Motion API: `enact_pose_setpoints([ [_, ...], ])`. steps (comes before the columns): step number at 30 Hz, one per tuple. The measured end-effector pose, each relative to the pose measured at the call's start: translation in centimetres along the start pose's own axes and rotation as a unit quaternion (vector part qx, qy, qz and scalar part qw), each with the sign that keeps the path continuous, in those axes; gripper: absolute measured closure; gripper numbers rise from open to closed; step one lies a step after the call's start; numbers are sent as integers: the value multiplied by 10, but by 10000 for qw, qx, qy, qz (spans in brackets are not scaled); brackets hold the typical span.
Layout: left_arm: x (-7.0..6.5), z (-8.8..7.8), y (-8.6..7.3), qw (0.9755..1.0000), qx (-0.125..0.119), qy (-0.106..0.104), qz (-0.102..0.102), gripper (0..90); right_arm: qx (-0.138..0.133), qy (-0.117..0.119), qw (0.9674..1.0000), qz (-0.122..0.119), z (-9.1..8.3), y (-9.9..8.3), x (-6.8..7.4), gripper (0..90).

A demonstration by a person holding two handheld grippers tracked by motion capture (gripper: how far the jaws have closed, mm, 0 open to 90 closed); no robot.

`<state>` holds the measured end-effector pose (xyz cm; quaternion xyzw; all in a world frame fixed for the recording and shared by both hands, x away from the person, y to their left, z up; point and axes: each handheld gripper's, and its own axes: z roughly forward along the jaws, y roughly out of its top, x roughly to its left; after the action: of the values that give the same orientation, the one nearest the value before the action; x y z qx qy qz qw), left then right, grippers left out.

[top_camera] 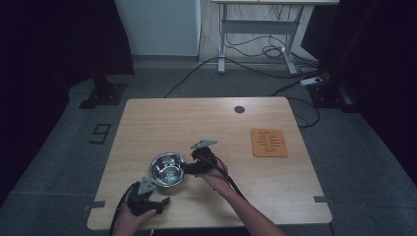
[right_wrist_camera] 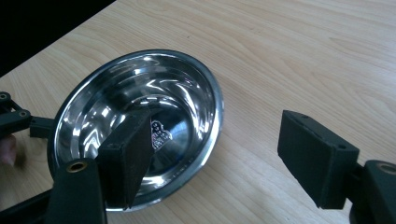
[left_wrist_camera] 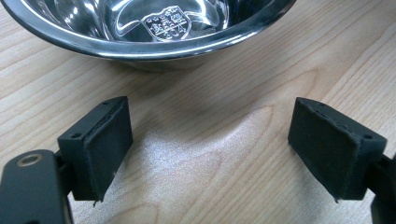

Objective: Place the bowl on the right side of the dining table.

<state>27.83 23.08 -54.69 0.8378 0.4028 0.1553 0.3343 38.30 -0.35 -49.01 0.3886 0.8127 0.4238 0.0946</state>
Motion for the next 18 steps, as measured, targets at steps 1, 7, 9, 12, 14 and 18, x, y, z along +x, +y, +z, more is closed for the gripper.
enact_pose_setpoints([
  [1, 0, 0, 0, 10000, 2, -3, 0, 133, 9, 22, 10000, 13, 3, 0, 1, 265],
  [7, 0, 0, 0, 10000, -6, -1, -1, 133, 80, 91, 9999, 85, 11, 0, 5, 271],
  [9, 0, 0, 0, 10000, -4, 0, 5, 133, 104, 126, 9998, 125, 14, 0, 5, 271],
  [12, 0, 0, 0, 10000, -6, -2, 3, 133, 164, 132, 9997, 128, 18, -1, 6, 270],
  [14, 0, 0, 0, 10000, -5, -6, 7, 133, 226, 116, 9996, 149, 22, -2, 6, 271],
  [18, 0, 0, 0, 10000, -2, -9, 10, 133, 284, 135, 9993, 217, 28, -2, 4, 276],
])
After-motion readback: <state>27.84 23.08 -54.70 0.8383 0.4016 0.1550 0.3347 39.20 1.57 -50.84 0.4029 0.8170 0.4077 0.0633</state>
